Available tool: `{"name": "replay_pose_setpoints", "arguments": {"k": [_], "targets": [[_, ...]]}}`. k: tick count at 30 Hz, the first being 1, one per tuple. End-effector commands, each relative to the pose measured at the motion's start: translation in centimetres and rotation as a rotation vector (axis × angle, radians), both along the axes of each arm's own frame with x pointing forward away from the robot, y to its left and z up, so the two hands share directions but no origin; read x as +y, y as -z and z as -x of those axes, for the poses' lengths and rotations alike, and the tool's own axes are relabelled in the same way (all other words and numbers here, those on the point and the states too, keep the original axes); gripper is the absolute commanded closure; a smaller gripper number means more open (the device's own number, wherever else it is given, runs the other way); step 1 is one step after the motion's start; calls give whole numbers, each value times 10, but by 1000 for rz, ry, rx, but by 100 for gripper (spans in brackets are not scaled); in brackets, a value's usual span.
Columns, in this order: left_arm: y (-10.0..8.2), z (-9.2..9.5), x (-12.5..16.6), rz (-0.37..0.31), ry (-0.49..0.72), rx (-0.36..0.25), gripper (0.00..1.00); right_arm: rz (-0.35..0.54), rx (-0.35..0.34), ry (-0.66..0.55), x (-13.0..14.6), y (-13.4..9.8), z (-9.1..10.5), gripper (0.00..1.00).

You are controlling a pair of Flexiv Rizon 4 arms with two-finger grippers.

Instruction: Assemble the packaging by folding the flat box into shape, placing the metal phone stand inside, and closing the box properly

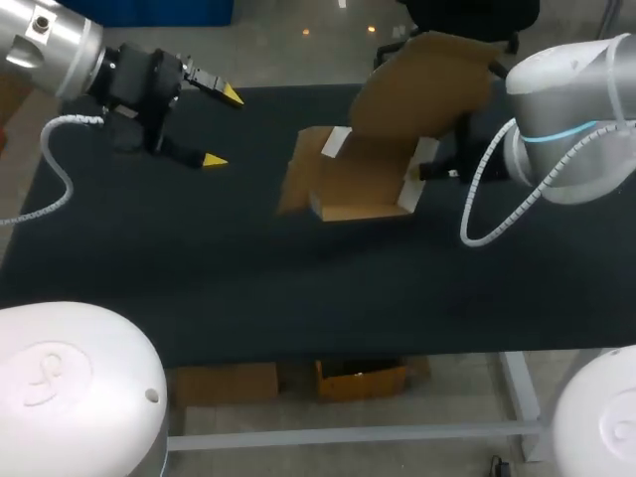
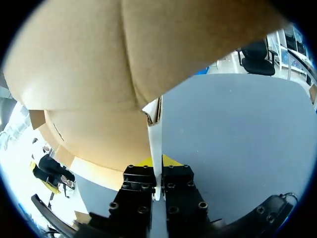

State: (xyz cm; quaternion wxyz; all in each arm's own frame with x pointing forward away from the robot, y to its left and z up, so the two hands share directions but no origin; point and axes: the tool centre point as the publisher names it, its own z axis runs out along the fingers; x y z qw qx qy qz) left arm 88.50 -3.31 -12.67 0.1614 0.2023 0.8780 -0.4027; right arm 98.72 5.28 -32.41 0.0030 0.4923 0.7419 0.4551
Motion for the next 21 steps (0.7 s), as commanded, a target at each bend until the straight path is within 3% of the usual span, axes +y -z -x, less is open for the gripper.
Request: {"name": "replay_pose_setpoints", "arguments": {"k": [1, 15, 21], "targets": [[-5, -5, 1, -19, 23, 22, 0, 192, 283, -172, -2, -3, -3, 100], [-5, -5, 1, -19, 23, 22, 0, 188, 283, -175, -2, -3, -3, 100], [3, -3, 1, -83, -49, 67, 0, 243, 375, -174, -7, -7, -1, 100]]}}
